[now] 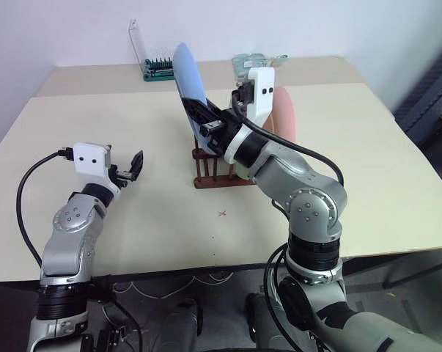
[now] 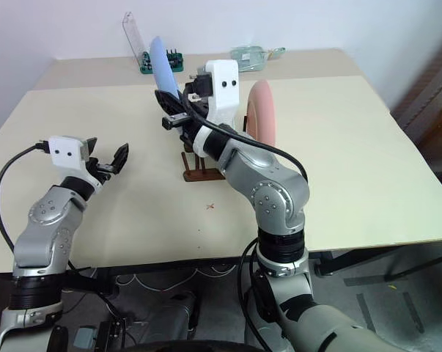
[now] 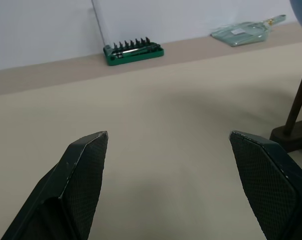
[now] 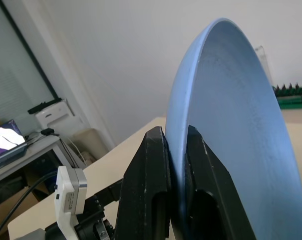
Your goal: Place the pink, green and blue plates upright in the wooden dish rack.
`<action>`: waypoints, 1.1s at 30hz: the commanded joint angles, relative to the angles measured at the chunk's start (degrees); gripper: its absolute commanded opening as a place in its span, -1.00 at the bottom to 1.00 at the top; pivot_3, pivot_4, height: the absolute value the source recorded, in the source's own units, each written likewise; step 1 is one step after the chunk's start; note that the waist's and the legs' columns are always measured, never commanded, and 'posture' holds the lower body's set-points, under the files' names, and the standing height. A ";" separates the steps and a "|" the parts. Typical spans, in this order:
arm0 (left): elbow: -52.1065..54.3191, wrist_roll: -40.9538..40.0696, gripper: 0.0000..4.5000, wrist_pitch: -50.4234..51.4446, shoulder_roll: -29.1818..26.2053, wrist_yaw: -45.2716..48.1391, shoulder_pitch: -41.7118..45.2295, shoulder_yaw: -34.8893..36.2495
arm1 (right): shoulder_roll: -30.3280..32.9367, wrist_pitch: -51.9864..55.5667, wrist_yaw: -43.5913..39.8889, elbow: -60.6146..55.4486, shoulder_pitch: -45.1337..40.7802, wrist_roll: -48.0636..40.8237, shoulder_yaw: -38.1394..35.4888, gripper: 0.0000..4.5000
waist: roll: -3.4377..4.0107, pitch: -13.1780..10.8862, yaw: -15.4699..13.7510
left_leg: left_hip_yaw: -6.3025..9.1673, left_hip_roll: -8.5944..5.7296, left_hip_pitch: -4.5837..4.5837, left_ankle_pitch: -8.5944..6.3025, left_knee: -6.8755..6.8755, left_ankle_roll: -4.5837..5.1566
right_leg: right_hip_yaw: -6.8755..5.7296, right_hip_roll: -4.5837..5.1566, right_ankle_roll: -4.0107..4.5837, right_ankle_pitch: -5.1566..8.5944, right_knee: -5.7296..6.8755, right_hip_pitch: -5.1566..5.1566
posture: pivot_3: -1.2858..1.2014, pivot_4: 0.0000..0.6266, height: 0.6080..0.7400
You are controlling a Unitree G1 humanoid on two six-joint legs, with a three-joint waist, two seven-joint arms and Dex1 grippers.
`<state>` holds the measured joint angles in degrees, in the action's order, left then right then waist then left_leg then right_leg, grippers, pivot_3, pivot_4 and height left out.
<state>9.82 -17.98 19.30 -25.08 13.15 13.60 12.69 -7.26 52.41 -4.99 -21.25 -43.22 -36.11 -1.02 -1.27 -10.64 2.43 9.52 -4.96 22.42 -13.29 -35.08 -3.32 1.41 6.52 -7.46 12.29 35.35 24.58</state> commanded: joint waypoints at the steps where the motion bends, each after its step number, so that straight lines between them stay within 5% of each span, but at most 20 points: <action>1: 2.02 0.34 0.77 -0.91 -0.02 0.45 -0.34 1.11 | -4.62 -0.04 2.71 -1.03 -0.61 -3.07 -0.68 -1.00 | 0.00 0.00 0.03 | 0.00 0.00 0.00 0.00 0.00 0.00 | 0.00 0.00 0.00 0.00 0.00 0.00 | 0.03 -0.52 1.00; 17: 2.52 0.58 0.77 -0.35 0.52 1.20 -0.78 0.75 | -5.70 0.88 15.95 1.88 -0.58 -12.67 -1.82 -1.00 | 0.01 0.02 0.01 | 0.00 0.00 0.00 0.00 0.00 0.01 | 0.00 0.00 0.00 0.00 0.00 0.00 | 0.03 -0.52 1.00; 33: 1.86 1.37 0.77 -1.06 1.19 1.71 -1.28 0.85 | -2.55 -3.66 19.31 1.48 -4.82 -15.54 -2.58 -1.00 | 0.04 0.01 0.08 | -0.01 0.01 0.00 -0.01 0.01 0.02 | 0.00 -0.01 0.00 0.00 0.00 -0.01 | 0.03 -0.52 1.00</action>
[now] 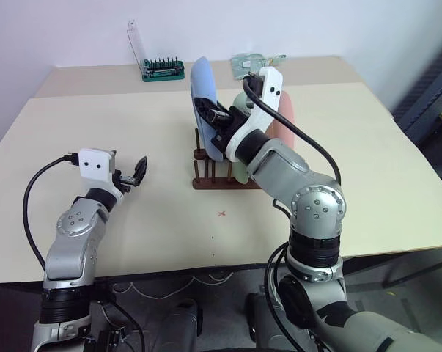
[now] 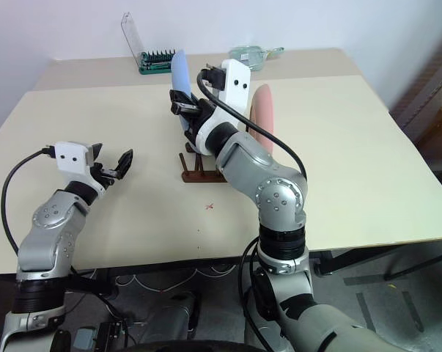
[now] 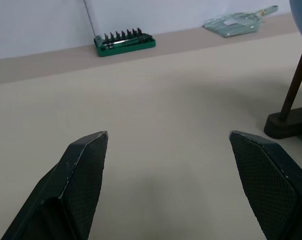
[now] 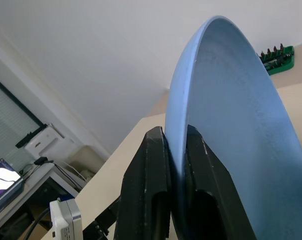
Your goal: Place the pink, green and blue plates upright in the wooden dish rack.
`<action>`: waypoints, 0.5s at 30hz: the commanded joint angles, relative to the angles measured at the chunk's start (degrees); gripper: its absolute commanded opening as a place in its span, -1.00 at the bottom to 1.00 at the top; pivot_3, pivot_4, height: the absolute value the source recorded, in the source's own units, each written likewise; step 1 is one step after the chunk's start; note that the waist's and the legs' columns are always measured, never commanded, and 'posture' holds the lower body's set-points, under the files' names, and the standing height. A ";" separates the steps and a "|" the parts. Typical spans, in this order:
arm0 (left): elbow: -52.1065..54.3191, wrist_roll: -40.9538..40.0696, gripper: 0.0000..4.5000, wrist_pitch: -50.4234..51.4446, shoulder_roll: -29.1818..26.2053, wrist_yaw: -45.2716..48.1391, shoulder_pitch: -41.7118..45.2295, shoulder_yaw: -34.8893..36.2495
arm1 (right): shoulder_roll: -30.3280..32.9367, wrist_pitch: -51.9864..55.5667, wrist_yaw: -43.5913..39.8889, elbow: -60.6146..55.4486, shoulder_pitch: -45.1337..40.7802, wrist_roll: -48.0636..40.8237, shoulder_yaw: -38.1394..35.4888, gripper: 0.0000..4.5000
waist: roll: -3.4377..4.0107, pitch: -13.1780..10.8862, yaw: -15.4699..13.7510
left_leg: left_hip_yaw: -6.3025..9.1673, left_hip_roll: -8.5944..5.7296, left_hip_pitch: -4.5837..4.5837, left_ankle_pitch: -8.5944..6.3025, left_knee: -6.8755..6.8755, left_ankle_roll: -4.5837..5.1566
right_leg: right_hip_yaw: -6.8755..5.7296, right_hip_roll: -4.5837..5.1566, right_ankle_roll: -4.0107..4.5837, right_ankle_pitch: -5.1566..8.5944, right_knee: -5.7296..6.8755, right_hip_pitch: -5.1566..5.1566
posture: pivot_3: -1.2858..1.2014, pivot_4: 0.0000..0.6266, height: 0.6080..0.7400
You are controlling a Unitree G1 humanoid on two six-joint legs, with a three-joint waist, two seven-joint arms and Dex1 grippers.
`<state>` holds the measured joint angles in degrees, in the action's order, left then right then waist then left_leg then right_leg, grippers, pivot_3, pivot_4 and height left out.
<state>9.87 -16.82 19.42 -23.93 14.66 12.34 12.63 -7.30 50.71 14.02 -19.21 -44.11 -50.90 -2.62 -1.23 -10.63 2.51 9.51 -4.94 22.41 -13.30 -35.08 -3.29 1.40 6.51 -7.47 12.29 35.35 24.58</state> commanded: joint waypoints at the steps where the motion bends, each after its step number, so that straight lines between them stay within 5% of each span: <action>1: 1.70 0.32 0.77 -1.27 0.11 0.28 -0.06 0.74 | -2.37 -1.99 1.19 -0.09 -4.17 -1.06 -1.89 -1.00 | 0.00 0.00 0.00 | 0.00 0.00 0.00 0.00 0.00 0.00 | 0.00 0.00 0.00 0.00 0.00 0.00 | 0.03 -0.52 1.00; 15: -3.00 1.82 0.77 -3.49 0.45 3.29 0.93 -0.56 | -4.19 -1.01 13.32 -0.37 -7.27 -16.24 -6.98 -1.00 | 0.07 -0.04 -0.03 | 0.00 0.01 0.01 0.00 0.01 0.01 | 0.00 0.00 0.00 0.00 -0.02 0.00 | 0.03 -0.52 1.00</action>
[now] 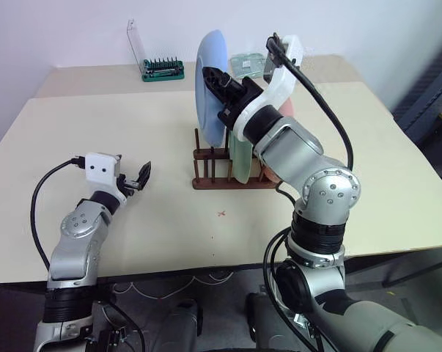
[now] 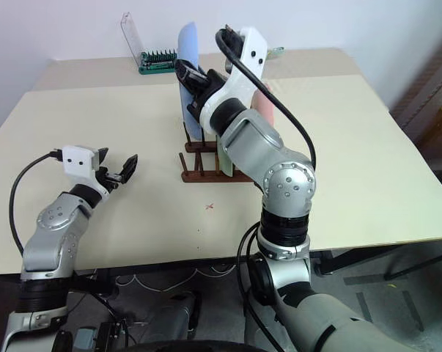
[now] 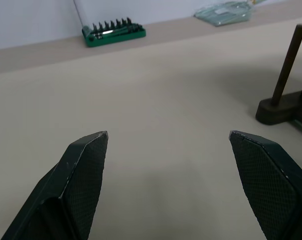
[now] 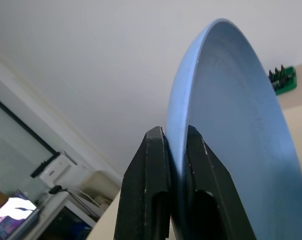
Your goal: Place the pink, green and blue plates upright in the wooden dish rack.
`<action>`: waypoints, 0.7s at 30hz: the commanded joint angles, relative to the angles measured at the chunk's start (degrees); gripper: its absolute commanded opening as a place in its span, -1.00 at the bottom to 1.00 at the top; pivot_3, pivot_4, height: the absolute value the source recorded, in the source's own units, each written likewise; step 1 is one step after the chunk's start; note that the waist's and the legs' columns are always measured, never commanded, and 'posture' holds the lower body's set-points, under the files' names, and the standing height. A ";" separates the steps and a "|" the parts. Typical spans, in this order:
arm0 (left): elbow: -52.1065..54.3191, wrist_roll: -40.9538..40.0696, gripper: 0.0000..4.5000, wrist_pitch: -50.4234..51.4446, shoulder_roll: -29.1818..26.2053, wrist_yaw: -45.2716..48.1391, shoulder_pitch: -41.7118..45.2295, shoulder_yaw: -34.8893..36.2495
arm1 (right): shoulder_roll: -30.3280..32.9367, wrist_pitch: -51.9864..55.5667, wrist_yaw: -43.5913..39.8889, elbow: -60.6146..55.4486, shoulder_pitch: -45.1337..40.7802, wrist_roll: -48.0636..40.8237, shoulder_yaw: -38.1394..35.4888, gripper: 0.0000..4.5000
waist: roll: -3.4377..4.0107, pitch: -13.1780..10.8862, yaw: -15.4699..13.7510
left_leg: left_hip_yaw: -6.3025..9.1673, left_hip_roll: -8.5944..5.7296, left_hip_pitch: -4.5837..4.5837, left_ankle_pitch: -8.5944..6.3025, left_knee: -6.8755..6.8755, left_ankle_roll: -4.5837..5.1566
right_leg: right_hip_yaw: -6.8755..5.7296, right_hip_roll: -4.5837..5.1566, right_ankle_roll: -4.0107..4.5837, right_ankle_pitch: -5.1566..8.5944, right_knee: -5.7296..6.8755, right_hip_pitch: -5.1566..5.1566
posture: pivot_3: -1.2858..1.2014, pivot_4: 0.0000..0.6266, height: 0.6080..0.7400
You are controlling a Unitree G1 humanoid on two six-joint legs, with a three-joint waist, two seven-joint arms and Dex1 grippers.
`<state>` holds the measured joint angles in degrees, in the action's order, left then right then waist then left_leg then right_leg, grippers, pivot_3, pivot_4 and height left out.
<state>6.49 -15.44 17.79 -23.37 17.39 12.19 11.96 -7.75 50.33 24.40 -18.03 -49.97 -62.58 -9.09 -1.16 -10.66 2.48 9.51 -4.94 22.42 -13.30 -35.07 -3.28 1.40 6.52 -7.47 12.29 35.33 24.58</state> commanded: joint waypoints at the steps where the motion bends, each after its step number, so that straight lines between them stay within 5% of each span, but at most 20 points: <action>1: 0.12 0.53 0.77 -2.01 -0.05 0.63 1.18 0.03 | -3.87 -0.64 4.29 -1.26 -1.18 -5.85 -0.39 -1.00 | 0.00 0.00 0.00 | 0.00 0.00 0.00 0.00 0.00 0.00 | 0.00 0.00 0.00 0.00 0.00 0.00 | 0.03 -0.52 1.00; 21: -0.56 1.15 0.77 -3.10 1.02 1.18 0.56 0.41 | -2.16 -6.87 16.40 4.74 -0.12 -15.39 0.97 -1.00 | 0.04 -0.02 0.06 | -0.01 0.00 0.00 0.00 0.01 0.02 | 0.00 0.00 0.00 0.00 0.00 0.00 | 0.03 -0.52 1.00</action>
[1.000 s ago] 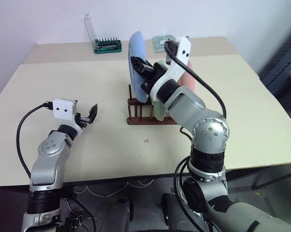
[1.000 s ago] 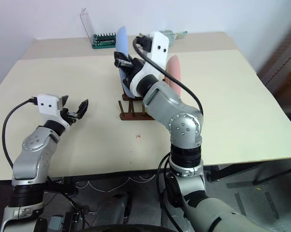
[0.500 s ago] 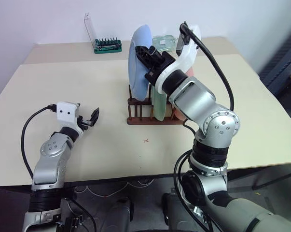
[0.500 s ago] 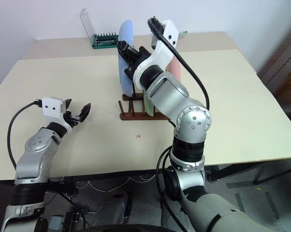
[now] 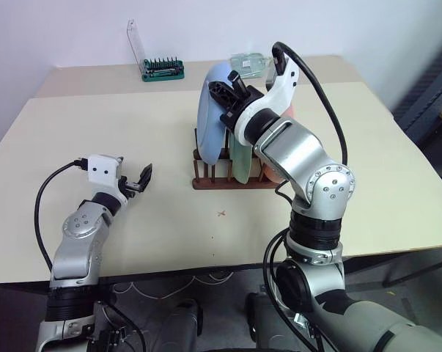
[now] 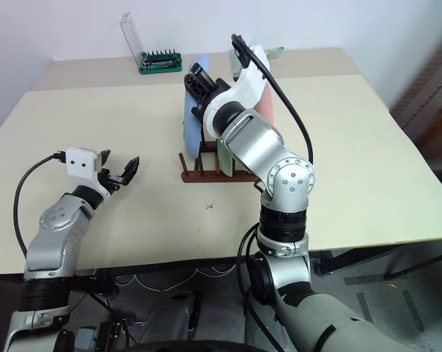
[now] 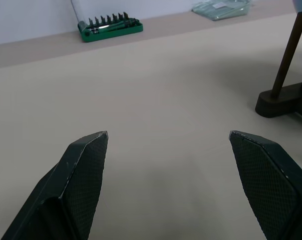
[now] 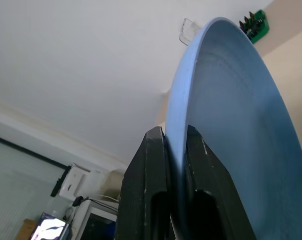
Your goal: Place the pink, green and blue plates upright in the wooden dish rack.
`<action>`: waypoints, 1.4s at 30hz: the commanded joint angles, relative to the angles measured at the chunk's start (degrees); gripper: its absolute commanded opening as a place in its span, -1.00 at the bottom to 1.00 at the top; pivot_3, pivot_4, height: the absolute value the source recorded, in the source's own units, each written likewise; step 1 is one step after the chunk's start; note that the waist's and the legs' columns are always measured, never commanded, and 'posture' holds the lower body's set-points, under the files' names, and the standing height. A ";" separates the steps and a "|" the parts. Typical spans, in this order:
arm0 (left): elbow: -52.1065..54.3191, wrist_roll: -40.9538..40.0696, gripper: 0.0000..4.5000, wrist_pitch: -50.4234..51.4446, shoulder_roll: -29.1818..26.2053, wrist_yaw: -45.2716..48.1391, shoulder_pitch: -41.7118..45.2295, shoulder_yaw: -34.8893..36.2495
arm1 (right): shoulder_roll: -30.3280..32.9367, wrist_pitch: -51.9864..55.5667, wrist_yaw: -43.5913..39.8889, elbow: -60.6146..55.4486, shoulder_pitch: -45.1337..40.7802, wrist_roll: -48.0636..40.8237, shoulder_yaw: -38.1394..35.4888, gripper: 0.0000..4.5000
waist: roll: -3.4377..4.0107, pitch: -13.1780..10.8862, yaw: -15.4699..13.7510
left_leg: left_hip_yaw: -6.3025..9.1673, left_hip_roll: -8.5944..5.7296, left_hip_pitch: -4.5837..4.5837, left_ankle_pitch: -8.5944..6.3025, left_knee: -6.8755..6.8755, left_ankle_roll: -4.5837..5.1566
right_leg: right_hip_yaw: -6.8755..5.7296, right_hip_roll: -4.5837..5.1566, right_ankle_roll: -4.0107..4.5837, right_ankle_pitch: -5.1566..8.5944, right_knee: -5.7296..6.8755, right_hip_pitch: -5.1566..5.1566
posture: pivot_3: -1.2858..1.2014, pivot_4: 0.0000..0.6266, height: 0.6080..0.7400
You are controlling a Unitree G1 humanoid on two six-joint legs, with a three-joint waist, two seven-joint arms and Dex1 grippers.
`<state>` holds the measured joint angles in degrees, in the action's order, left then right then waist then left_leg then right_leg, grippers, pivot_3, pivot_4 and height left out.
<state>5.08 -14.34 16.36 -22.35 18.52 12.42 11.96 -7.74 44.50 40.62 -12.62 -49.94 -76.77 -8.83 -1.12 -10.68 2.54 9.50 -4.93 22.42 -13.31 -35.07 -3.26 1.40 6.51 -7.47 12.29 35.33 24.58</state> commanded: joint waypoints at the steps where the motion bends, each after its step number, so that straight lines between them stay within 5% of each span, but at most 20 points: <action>1: 0.68 0.10 0.77 -1.77 0.08 0.14 0.43 0.36 | -1.95 -1.03 0.32 -0.43 -0.24 -1.23 0.78 -1.00 | 0.01 0.00 0.00 | 0.00 0.00 0.00 0.00 0.00 0.00 | 0.00 0.00 0.00 0.00 0.00 0.00 | 0.03 -0.52 1.00; 7: 1.28 -0.01 0.77 -1.91 0.20 1.13 0.13 -0.37 | -1.51 -1.28 0.78 0.46 -0.47 -1.04 1.00 -1.00 | 0.01 -0.01 0.00 | 0.00 0.00 0.00 0.00 0.00 0.00 | 0.00 0.00 0.00 0.00 0.00 0.00 | 0.03 -0.52 1.00; 10: 2.84 -0.55 0.79 -1.49 0.48 2.00 -0.33 -0.98 | -1.10 -1.15 -0.06 0.67 -0.94 -0.77 1.23 -0.55 | 0.02 -0.01 0.00 | -0.01 0.00 0.00 0.00 0.00 0.00 | 0.00 0.00 0.00 0.00 -0.01 0.00 | 0.03 -0.52 1.00; 15: 3.39 -0.58 0.79 -0.92 0.63 1.96 -0.32 -1.16 | -0.17 -1.33 -1.98 0.57 -1.89 0.23 1.54 0.54 | 0.02 -0.01 -0.01 | -0.01 0.00 0.00 -0.01 0.00 0.01 | 0.00 0.00 0.00 0.00 -0.01 0.00 | 0.03 -0.52 1.00; 28: 4.53 -0.61 0.79 0.39 1.02 1.91 -0.30 -1.58 | 7.21 -2.62 -15.17 0.07 -7.39 10.73 2.27 0.54 | 0.03 -0.02 -0.04 | -0.03 0.00 0.01 -0.01 0.00 0.02 | 0.00 0.00 0.00 0.00 -0.03 -0.01 | 0.03 -0.52 1.00; 34: 4.75 -0.02 0.79 0.58 0.34 2.40 -0.34 -1.77 | 31.60 -9.30 -42.74 -7.55 -0.17 28.70 5.15 0.54 | 0.01 -0.01 -1.48 | -0.01 -0.04 0.08 -0.07 -0.09 0.12 | -0.10 0.03 -0.04 0.02 -0.23 -0.14 | 0.03 -0.52 1.00; 42: 3.15 0.31 0.79 -0.03 -0.29 3.13 -0.68 -1.79 | 50.54 -12.11 -63.44 -4.08 20.47 28.51 -14.56 0.54 | 0.04 -0.03 -1.96 | -0.14 -0.06 0.07 -0.13 -0.11 0.23 | -0.08 0.17 -0.10 0.05 -0.30 -0.22 | 0.03 -0.52 1.00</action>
<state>7.62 -14.24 17.32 -21.99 21.21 11.34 9.88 41.14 33.84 -19.44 -16.30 -30.91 -48.46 -19.30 -1.08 -10.72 0.57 9.34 -5.00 22.48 -13.44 -35.19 -3.02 1.34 6.69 -7.56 12.35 35.03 24.36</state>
